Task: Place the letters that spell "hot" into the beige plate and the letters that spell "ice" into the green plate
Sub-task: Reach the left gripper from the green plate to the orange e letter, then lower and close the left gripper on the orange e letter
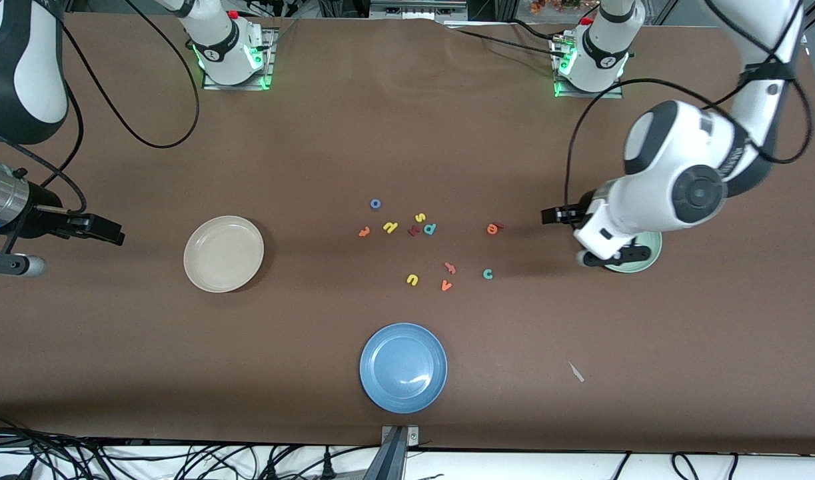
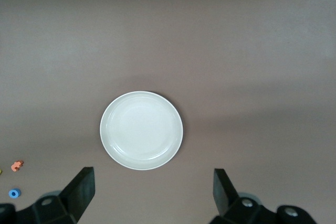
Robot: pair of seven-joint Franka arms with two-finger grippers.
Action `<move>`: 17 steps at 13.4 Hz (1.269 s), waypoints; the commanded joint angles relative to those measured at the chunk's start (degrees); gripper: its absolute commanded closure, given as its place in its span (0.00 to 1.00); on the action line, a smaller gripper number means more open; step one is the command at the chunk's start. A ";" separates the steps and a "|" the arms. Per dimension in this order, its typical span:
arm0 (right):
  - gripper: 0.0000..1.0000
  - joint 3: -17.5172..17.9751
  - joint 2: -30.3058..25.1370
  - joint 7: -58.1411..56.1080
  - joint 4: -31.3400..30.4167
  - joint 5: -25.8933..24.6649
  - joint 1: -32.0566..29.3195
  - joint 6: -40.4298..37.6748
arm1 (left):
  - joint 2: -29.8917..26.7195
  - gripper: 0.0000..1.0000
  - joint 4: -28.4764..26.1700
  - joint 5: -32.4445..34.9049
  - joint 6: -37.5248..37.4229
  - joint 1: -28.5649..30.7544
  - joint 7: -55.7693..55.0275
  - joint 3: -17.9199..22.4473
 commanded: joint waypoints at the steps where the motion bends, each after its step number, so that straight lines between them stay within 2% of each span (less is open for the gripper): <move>1: 0.00 0.03 0.59 0.37 1.06 -0.31 0.02 -0.11 | -2.91 0.05 -10.40 -0.76 10.50 0.48 -3.95 -2.78; 5: 0.00 0.03 0.59 0.54 1.06 -0.31 0.02 -0.11 | -2.30 0.05 -20.69 -0.67 26.93 -1.71 -6.50 -4.11; 7: 0.00 0.03 0.67 0.63 1.06 -0.22 0.02 -0.03 | -0.90 0.07 -23.25 -0.67 32.57 -3.38 -7.38 -4.11; 9: 0.00 0.03 0.67 0.63 1.06 -0.22 0.02 0.33 | 1.55 0.10 -23.26 0.29 35.57 -4.79 -8.87 -4.02; 11: 0.00 0.03 0.67 0.55 1.06 -0.22 0.02 0.33 | 4.28 0.11 -23.17 5.71 38.65 -5.23 -12.55 -4.02; 15: 0.00 0.03 0.67 0.63 1.06 -0.22 0.02 0.33 | 9.38 0.13 -21.77 21.18 42.69 -5.15 -24.49 -3.93; 17: 0.00 0.03 0.67 0.63 1.06 -0.14 0.02 0.33 | 10.88 0.13 -20.10 24.54 42.79 -5.32 -28.03 -3.93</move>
